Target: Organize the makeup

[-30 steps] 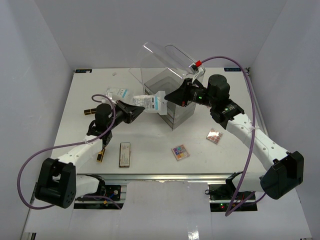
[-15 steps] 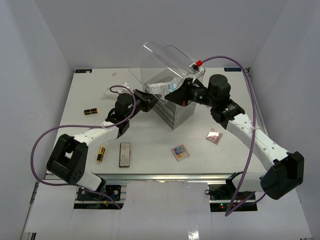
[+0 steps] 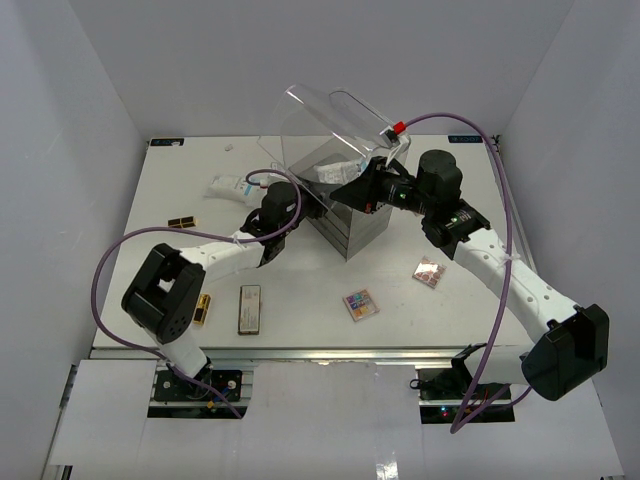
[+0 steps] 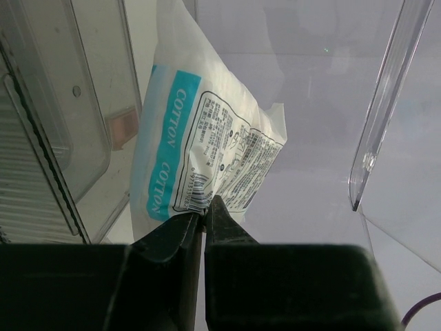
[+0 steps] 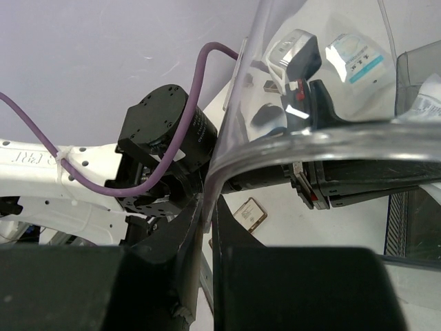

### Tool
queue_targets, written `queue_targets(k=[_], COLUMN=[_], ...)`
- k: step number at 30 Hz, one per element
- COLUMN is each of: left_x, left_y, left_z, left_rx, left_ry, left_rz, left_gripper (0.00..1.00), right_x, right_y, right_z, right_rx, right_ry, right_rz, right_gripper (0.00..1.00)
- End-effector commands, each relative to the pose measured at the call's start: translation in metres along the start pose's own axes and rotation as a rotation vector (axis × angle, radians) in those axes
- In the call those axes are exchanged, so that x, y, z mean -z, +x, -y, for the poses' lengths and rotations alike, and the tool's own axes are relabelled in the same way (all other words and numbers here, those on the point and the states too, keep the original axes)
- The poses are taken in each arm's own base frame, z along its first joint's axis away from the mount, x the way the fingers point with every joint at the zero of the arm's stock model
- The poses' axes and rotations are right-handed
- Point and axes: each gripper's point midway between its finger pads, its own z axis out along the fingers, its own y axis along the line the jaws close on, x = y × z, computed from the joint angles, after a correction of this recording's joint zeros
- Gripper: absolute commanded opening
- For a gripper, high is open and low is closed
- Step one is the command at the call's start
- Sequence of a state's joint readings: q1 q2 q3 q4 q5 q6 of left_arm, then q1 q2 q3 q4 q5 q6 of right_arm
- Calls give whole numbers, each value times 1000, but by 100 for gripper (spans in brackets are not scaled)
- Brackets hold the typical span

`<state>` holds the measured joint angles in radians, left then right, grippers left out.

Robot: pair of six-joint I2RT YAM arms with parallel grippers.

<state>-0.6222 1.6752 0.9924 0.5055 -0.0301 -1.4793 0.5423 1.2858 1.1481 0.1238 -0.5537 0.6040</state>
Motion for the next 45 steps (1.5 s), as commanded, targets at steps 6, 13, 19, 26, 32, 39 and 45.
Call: queue_targets(k=[6,13,19,26,32,39,45], left_x=[1,12,20,39,60,89,115], left_y=[11,18,20,15,3,-10,-40], left_z=[20,15,22,34,28,-19,-67], left_rx=[52,15,-57,-152,-251,-262,-216], left_ry=[33,33,58,81,62,-20,-111], left_rz=[-7,-40,-56,-39,14,43,97], left_gripper=[12,40,52,54,63,65,67], right_x=[13,13,14,14,14,15,16], right_y=[-35,-36,-37,-37,-38,-37,-37], right_z=[-36,-35,-35,-35,-37,-37,-37], right_rx=[117,110,104,101,101,101,101], right_ry=[-105,-105,-107,-107,-113,-112,-113], right_rz=[119,120,122,122,123,126,127], right_gripper=[11,11,11,11,11,11,11])
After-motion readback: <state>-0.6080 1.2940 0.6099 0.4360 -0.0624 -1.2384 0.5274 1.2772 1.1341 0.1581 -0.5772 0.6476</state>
